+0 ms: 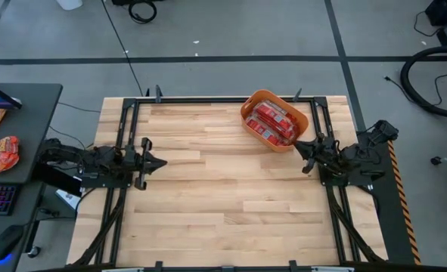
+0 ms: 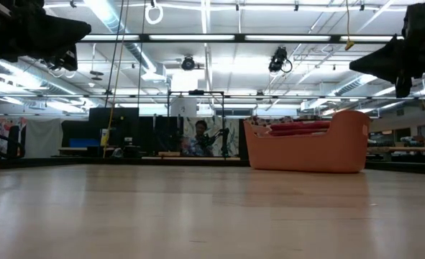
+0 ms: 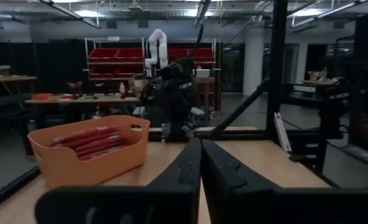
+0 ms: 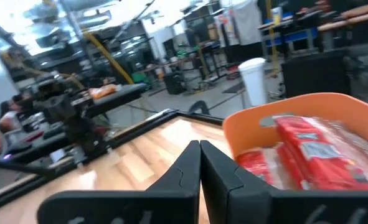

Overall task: Sort popcorn bags into baskets
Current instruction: Return to Home Position

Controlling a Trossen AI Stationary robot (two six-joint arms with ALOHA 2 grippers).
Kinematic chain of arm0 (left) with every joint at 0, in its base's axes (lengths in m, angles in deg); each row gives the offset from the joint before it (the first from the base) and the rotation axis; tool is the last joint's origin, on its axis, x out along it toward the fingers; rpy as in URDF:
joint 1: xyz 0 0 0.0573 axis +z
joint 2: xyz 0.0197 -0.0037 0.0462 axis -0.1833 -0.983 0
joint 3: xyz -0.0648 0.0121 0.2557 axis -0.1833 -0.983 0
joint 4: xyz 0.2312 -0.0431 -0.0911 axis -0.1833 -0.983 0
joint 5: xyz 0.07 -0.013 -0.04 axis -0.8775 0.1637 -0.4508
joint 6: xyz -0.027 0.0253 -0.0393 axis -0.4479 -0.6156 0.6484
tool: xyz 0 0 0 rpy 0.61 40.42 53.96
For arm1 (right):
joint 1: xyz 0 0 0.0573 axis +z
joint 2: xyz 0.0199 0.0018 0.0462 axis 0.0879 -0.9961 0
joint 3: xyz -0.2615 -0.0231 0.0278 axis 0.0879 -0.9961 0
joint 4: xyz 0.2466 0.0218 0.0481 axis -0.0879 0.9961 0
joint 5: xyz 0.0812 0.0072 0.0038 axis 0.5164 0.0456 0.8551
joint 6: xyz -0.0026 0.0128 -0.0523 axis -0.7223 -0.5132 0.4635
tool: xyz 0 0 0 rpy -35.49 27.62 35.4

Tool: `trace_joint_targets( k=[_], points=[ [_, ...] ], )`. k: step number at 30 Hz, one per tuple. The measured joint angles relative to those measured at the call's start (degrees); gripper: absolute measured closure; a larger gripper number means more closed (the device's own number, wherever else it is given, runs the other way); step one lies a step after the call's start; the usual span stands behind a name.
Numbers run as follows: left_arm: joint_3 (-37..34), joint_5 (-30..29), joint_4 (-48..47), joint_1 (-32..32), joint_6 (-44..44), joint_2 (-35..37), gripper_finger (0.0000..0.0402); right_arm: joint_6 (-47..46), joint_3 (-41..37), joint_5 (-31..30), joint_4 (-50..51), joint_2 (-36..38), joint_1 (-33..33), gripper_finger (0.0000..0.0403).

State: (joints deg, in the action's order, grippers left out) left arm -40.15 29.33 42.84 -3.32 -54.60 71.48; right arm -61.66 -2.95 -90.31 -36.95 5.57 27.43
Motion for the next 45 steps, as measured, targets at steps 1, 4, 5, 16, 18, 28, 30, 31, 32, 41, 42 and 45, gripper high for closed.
trace_joint_targets(
  k=[1,4,5,16,18,28,30,31,32,41,42,45],
  points=[
    [0.0,0.0,0.0,0.2,-0.6,0.0,0.0385,-0.6,0.0,-0.7,0.0,0.0,-0.4,0.0391],
    [0.0,-0.2,-1.2,0.7,-2.2,0.0,0.0386,-1.8,0.0,-1.7,-0.5,0.0,-1.3,0.0391],
    [0.0,-0.2,-2.1,0.8,-2.2,0.0,0.0387,-1.1,0.0,-1.7,-0.5,0.0,-1.5,0.0391],
    [0.0,-0.2,-7.0,0.9,3.4,0.0,0.0384,2.6,0.0,-0.8,-0.5,0.0,-1.6,0.0391],
    [0.0,-0.2,-7.0,0.9,3.5,0.0,0.0384,2.6,0.0,-0.8,-0.5,0.0,-1.6,0.0390],
    [0.0,-0.2,-7.0,0.9,3.5,0.0,0.0383,2.6,0.0,-0.7,-0.5,0.0,-1.6,0.0385],
    [0.0,-0.2,-7.0,0.9,3.5,0.0,0.0383,2.6,0.0,-0.7,-0.5,0.0,-1.6,0.0385],
    [0.0,-0.2,-7.0,0.9,3.5,0.0,0.0383,2.6,0.0,-0.7,-0.5,0.0,-1.6,0.0386],
    [0.0,-0.2,-7.0,0.9,3.5,0.0,0.0383,2.6,0.0,-0.7,-0.5,0.0,-1.6,0.0386],
    [-0.1,-0.3,-7.0,0.9,3.5,0.0,0.0383,2.6,0.0,-0.7,-0.5,0.0,-1.6,0.0385],
    [-0.1,-0.2,-7.0,0.9,3.5,0.0,0.0383,2.6,0.0,-0.7,-0.5,0.0,-1.6,0.0385],
    [-0.1,-0.2,-7.0,0.9,3.5,0.0,0.0383,2.6,0.0,-0.7,-0.5,0.0,-1.6,0.0385]
  ],
)
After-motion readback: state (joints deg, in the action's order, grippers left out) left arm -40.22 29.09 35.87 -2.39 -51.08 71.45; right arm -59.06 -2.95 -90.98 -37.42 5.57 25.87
